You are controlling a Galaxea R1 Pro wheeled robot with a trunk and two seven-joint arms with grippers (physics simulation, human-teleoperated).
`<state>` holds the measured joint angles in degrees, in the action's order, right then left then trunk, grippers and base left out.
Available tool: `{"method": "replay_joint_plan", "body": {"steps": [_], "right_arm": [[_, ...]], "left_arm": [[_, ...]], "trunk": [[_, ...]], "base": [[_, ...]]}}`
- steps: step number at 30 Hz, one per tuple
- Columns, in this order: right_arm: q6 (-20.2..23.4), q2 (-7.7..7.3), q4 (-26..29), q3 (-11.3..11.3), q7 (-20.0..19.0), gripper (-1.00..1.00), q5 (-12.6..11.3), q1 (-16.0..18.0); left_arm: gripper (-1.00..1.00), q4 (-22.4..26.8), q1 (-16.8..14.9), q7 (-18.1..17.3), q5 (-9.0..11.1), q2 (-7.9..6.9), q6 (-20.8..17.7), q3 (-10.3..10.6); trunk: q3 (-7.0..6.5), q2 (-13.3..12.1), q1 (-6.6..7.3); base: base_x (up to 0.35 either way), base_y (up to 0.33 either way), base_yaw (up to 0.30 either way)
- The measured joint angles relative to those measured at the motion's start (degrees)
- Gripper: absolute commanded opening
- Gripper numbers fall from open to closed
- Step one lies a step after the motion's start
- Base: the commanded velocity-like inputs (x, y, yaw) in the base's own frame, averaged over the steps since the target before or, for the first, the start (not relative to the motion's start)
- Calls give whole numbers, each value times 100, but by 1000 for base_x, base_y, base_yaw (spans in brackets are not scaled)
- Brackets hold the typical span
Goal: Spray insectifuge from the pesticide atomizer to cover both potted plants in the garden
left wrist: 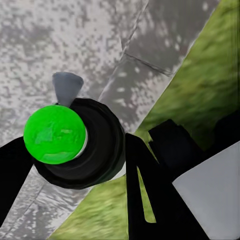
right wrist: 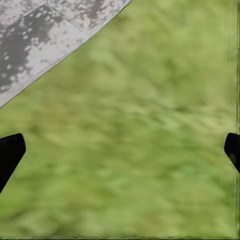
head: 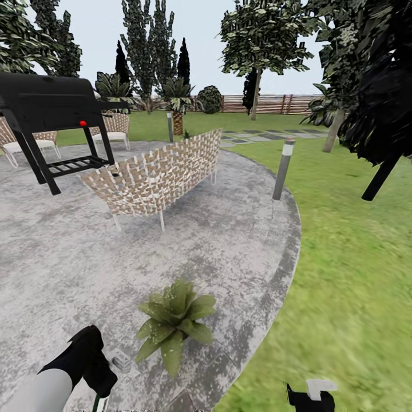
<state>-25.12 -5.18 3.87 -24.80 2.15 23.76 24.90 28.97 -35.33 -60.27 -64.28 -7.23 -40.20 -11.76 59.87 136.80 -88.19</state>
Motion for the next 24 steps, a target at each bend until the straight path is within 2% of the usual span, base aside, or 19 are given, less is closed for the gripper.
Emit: {"method": "replay_joint_plan", "body": {"steps": [6, 12, 15, 16, 17, 19, 20, 22, 24], "right_arm": [[0, 0, 0, 0, 0, 100, -1, -3], [1, 1, -1, 0, 0, 100, -2, -1], [1, 0, 0, 1, 0, 100, 4, 2], [1, 0, -2, 1, 0, 100, 6, 2], [1, 0, -7, 1, 0, 100, 7, 0], [1, 0, -8, 1, -2, 100, 7, 0], [1, -1, -6, 1, -1, 100, 7, 0], [1, -2, -6, 2, -6, 100, 7, -1], [1, -5, -8, 1, -7, 100, 7, -1]], "left_arm": [[-100, 3, -5, 5, 1, -6, -14, -46], [-100, 6, -29, 2, 2, -5, -27, -60], [-100, 55, -202, -67, -20, -403, -30, -40], [-100, 67, -345, -166, -29, -533, -9, -13], [-100, 72, -528, -454, -131, -666, 10, 2], [-100, 79, -653, -752, -362, -757, 10, 4], [-100, 82, -716, -1028, -689, -789, 22, 7], [-100, 82, -725, -1257, -1023, -789, 37, 1], [-100, 78, -702, -1345, -1163, -782, 52, 6]], "trunk": [[0, 0, -1], [0, 0, 2], [-1, 0, 2], [-1, 0, 2], [-1, 0, 3], [0, 0, 2], [0, 0, 2], [0, 0, 2], [0, 0, 2]], "base": [[-243, -195, 7], [-153, -84, 168], [-3, -1, 20], [0, 0, 3], [0, 0, 2], [0, 0, 1], [0, 0, 0], [0, 0, 0], [0, 0, 0]]}}
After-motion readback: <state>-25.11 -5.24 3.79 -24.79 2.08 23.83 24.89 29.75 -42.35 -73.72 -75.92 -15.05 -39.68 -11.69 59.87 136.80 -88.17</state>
